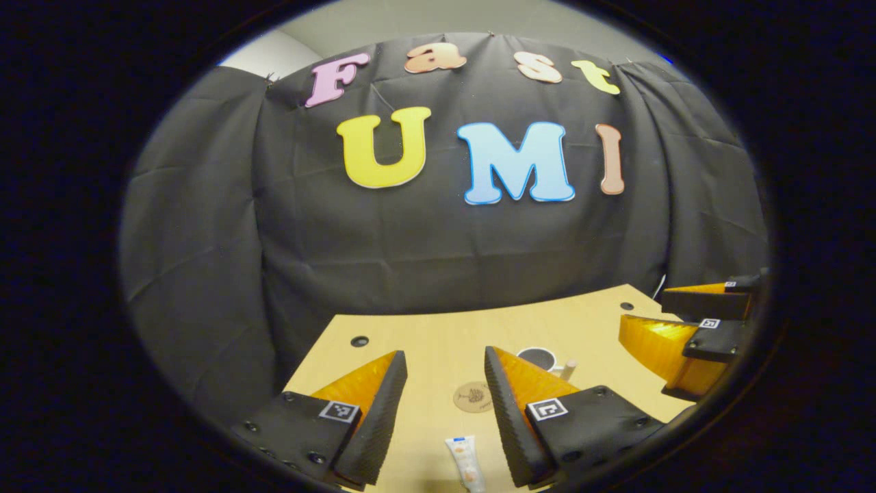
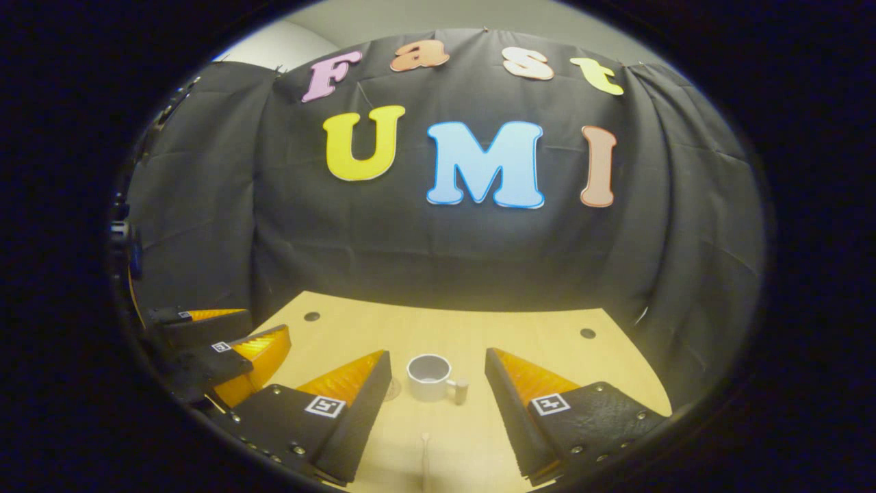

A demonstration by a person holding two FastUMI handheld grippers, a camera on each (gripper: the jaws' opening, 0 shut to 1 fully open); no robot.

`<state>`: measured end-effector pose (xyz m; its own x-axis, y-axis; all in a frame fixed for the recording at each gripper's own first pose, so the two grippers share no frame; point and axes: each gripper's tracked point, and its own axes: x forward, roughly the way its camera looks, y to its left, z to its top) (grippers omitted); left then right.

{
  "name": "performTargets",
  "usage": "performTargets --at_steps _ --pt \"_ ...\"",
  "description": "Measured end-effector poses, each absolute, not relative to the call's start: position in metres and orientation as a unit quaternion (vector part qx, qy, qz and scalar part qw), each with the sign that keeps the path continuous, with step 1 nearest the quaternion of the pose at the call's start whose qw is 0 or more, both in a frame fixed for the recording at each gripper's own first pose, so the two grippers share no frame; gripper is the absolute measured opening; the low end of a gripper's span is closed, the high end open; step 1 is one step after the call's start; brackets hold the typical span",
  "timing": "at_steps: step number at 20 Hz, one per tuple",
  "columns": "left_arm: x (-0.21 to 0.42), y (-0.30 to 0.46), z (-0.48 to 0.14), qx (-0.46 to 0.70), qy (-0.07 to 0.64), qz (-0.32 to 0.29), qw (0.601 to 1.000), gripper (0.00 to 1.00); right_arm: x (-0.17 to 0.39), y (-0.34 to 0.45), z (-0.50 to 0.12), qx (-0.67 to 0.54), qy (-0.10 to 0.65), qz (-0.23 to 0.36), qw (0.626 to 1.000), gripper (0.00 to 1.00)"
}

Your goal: Put the toothbrush and toothpaste on the desktop into the cup, then pick up the cup and place it on the coaster on the desktop.

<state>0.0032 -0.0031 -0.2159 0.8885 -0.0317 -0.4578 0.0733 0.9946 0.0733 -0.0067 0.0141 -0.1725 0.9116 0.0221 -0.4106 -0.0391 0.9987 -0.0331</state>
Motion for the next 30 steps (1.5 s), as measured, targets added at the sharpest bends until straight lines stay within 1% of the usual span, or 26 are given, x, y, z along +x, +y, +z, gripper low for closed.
performTargets --at_steps 10,17,21,22,23,30 --pt "-0.034 0.004 -0.322 0.050 0.342 -0.023 0.938 0.75 -0.036 0.023 -0.262 -0.014 0.321 0.028 0.947 0.83" --pt "-0.066 0.000 -0.396 0.024 0.434 -0.034 0.900 0.75 -0.053 0.021 -0.321 -0.016 0.395 0.025 0.918 0.83" --pt "-0.078 0.007 -0.429 0.028 0.470 -0.024 0.882 0.75 -0.064 0.024 -0.351 -0.023 0.427 0.030 0.904 0.83" --pt "-0.082 0.009 -0.437 0.029 0.480 -0.023 0.877 0.75 -0.066 0.025 -0.358 -0.024 0.434 0.034 0.900 0.80" --pt "-0.087 0.009 -0.444 0.029 0.489 -0.024 0.871 0.75 -0.067 0.026 -0.364 -0.022 0.441 0.037 0.897 0.79" --pt "-0.107 0.010 -0.482 0.025 0.551 -0.017 0.834 0.76 -0.080 0.031 -0.405 -0.015 0.498 0.046 0.866 0.79"
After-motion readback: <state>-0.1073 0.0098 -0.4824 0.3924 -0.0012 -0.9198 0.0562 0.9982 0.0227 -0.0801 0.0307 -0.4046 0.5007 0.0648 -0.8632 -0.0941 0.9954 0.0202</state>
